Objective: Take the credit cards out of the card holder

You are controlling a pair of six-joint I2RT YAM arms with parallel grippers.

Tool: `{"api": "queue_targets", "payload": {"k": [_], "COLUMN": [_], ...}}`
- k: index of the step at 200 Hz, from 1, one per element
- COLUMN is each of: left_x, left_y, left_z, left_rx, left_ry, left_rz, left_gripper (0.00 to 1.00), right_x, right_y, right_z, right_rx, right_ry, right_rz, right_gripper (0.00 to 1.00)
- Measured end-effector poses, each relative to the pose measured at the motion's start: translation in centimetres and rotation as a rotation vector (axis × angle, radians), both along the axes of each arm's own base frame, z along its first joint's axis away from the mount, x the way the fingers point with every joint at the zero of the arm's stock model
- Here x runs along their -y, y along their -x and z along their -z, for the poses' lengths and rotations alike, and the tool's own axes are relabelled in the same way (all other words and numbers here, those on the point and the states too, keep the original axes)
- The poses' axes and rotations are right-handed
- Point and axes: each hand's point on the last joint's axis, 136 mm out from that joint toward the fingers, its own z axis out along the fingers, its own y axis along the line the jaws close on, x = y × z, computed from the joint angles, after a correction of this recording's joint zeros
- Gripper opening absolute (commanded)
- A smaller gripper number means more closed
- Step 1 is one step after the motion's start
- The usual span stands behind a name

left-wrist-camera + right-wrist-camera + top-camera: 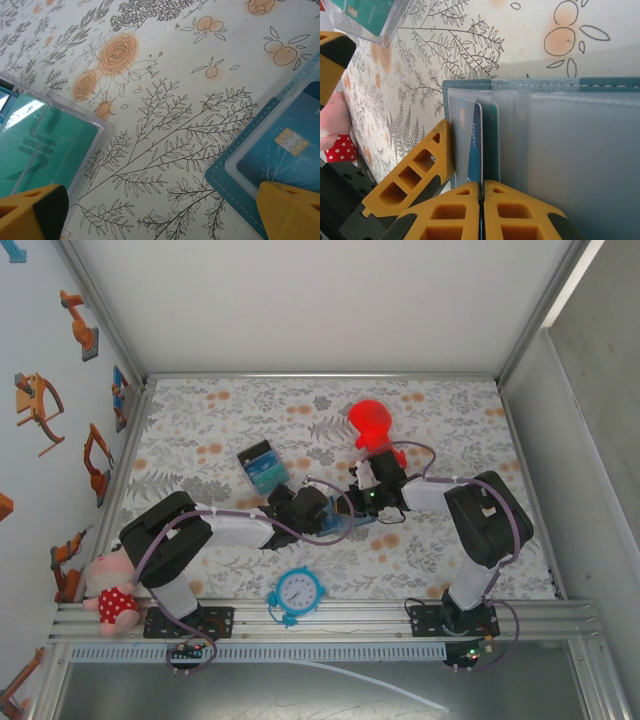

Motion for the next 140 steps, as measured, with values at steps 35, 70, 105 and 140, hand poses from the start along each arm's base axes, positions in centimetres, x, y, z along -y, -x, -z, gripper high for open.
{"api": "queue_targets", "payload": {"k": [35,70,105,140], "left_x": [-0.1,-0.1,-0.2,-0.2], "left_y": [0.0,0.2,0.3,0.3], "left_z": [0.0,0.0,0.2,0.2], "left_rx": [0.000,-0.002,-0.007,-0.007], "left_ry": [-0.005,-0.009,-0.017,-0.016], "left_rz": [-0.004,-0.001,-0.001,0.000], "left_gripper": [0.97,0.97,0.97,0.97], "right_x": [0.0,0.4,1.0,1.4], "right_y": [-0.1,0.0,-0.3,-0.4], "right_z": [-0.2,0.0,0.1,-0.2], "right_rx": [0.008,0.008,0.017,0.037], "right_ry": [0.003,0.022,0.041,0.058], "right_rz": [0.003,0.008,0.022,0.026], "right_gripper": [0.02,0.01,0.00,0.01]}}
